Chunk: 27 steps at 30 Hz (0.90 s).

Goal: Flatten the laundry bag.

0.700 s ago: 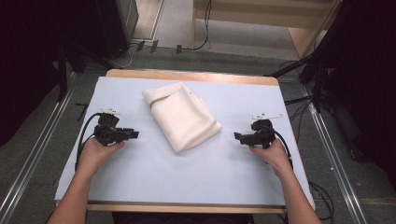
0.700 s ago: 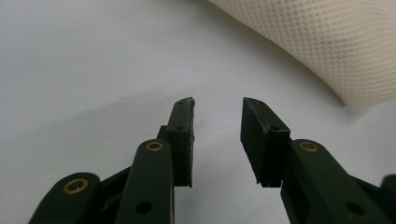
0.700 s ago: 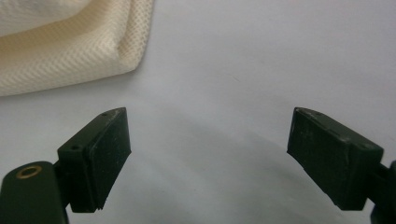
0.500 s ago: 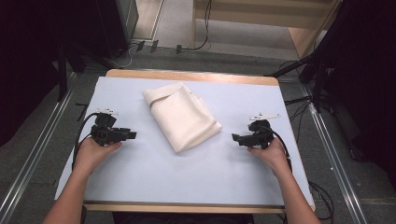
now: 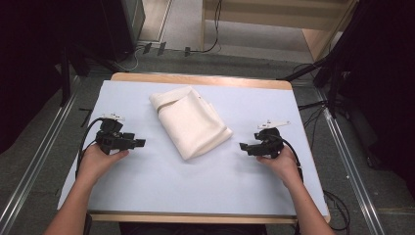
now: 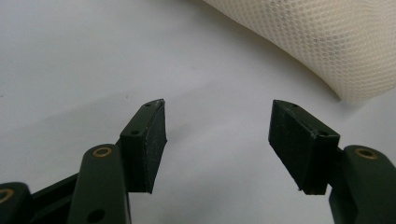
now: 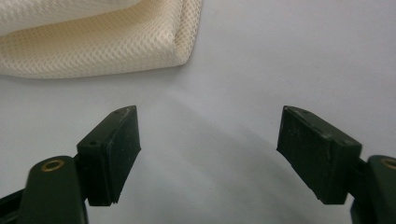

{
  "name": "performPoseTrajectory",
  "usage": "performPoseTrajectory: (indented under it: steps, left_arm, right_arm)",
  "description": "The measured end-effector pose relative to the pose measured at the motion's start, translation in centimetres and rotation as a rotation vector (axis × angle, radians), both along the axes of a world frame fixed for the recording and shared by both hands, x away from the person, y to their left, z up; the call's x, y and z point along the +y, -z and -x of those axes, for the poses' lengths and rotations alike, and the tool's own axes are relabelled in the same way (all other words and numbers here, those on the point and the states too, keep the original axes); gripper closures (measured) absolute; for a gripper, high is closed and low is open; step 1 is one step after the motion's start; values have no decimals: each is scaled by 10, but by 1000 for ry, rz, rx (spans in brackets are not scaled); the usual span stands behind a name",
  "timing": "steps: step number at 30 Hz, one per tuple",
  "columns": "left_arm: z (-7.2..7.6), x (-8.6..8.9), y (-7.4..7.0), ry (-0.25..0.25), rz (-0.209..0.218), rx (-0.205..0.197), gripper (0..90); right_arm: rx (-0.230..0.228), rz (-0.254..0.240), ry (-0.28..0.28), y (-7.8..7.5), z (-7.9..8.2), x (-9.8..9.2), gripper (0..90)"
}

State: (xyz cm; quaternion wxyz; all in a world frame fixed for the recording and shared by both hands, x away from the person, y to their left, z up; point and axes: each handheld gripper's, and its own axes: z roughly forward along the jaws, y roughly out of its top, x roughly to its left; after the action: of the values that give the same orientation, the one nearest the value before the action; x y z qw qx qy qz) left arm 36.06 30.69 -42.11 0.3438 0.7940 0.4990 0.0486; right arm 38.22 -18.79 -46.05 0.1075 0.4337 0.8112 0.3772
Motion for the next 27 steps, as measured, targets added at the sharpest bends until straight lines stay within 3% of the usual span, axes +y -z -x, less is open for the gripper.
performPoseTrajectory:
  steps: [6, 23, 27]
  left_arm:
    - [0, 1, -3, -1, 40, -11, 343]
    - [3, -2, -5, 21, -6, -31, 336]
    - [5, -2, -8, 13, -6, -41, 331]
  right_arm:
    - [-14, 0, 0, -3, 1, 2, 270]
    - [-39, -27, 14, -12, 2, 4, 454]
    - [-18, -38, 13, -16, -2, 8, 523]
